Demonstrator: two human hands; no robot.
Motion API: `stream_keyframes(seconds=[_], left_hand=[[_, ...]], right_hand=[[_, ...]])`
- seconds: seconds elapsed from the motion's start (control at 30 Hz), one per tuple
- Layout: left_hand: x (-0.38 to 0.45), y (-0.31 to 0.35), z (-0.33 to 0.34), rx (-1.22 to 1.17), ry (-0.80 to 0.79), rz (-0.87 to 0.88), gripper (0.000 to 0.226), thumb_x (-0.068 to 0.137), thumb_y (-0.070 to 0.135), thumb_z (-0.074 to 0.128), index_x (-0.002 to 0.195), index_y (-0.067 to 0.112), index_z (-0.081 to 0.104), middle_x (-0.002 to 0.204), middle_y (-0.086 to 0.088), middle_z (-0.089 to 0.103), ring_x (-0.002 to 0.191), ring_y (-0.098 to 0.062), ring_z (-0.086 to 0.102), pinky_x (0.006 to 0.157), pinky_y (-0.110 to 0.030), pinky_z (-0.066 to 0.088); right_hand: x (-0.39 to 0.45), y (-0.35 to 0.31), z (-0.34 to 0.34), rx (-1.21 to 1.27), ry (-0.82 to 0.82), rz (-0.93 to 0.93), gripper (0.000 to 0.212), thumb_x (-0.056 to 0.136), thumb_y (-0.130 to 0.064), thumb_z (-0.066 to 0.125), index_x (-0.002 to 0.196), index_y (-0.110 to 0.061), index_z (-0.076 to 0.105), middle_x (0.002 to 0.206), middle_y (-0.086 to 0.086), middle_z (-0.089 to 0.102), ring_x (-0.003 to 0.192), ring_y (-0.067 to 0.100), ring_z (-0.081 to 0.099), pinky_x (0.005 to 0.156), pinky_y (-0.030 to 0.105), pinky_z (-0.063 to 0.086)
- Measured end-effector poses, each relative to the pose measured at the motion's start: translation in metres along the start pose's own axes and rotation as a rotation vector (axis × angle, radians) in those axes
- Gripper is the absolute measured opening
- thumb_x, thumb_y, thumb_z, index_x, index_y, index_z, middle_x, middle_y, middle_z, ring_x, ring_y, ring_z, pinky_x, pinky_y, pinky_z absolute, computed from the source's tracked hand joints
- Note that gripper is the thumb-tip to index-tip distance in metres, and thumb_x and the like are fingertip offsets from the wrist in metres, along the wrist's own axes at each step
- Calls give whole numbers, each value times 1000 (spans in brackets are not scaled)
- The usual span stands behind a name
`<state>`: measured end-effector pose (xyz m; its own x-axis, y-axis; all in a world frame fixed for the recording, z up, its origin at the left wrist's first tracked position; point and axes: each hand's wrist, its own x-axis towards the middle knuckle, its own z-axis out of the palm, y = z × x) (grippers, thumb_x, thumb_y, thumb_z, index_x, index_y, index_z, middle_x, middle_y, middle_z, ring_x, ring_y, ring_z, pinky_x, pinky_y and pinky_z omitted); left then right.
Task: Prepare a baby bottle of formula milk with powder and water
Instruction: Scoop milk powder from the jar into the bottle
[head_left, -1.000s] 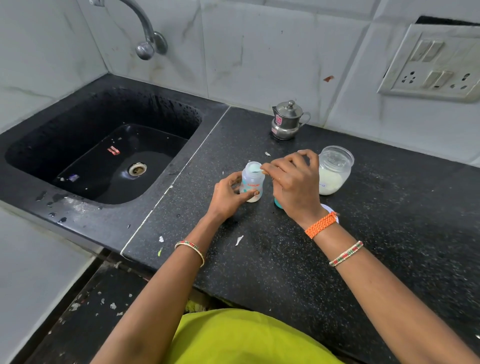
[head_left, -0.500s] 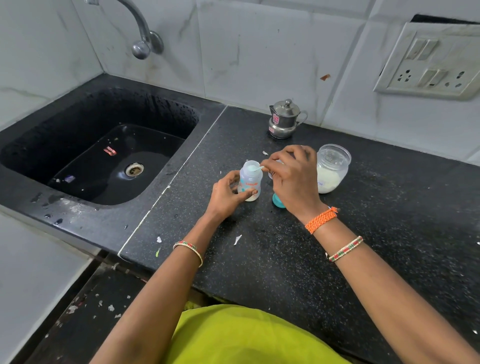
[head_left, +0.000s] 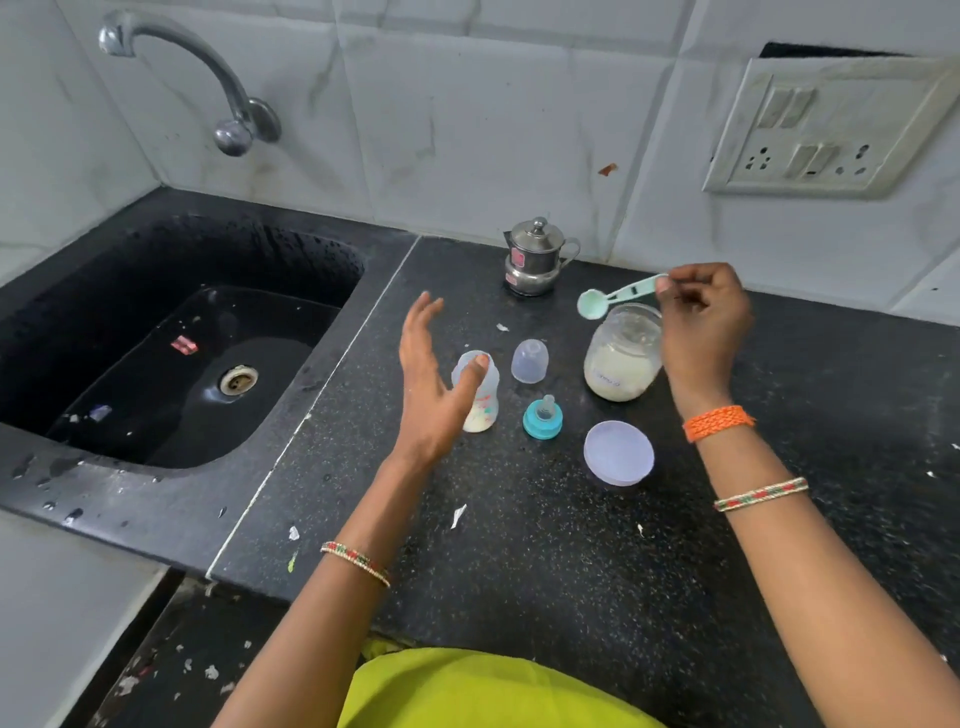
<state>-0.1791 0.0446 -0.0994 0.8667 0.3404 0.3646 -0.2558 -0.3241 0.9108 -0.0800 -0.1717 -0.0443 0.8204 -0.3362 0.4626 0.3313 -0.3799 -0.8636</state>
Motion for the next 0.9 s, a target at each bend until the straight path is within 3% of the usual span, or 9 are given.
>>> stream_keyframes(seconds=[0.07,0.17,0.27,0.33,0.5,0.7,0.9], left_hand=[[12,25,17,-63,-13,101,52,80,30,54,131,22,44,140,7,43,130,-7,40,106,-21,33],[27,48,52,-217,-175,122,39,78,23,53,117,22,53,127,4,54,117,-11,53,97,-31,47],[38,45,80,-264,-299,29,38,80,19,53,119,21,54,125,8,55,113,0,53,91,-20,47],[43,38,92,-262,-355,-58,42,82,21,51,123,12,53,121,18,54,111,6,52,89,-15,45],[47,23,105,-166,-461,-196,40,91,32,48,129,21,48,137,2,50,126,-12,46,103,-32,38],[47,15,108,-127,-508,-256,42,95,32,44,134,18,45,142,-1,47,126,-15,46,103,-32,38],[46,14,112,-130,-508,-277,37,98,27,43,133,16,47,140,-2,48,125,-17,47,101,-30,38]], right_hand=[[11,6,-14,-38,45,-17,9,82,-11,67,84,-13,59,78,-1,64,67,-3,56,68,20,47],[18,14,-27,-189,41,-98,6,83,-12,65,80,-15,60,78,4,68,70,10,59,69,25,49],[17,21,-26,-429,-49,-221,5,82,-14,63,80,-19,63,78,-4,68,77,19,62,80,43,48],[16,25,-21,-539,-148,-271,5,81,-14,65,81,-19,65,78,-5,68,81,20,60,89,42,40],[19,31,-10,-704,-340,-306,5,83,-13,66,84,-18,68,78,-7,52,92,17,50,97,39,23],[30,38,-4,-806,-520,-207,9,83,-13,65,80,-19,72,85,-5,68,101,17,53,104,47,18],[36,34,-6,-917,-624,-240,13,81,-14,58,76,-19,68,82,-7,66,99,18,53,107,50,13]])
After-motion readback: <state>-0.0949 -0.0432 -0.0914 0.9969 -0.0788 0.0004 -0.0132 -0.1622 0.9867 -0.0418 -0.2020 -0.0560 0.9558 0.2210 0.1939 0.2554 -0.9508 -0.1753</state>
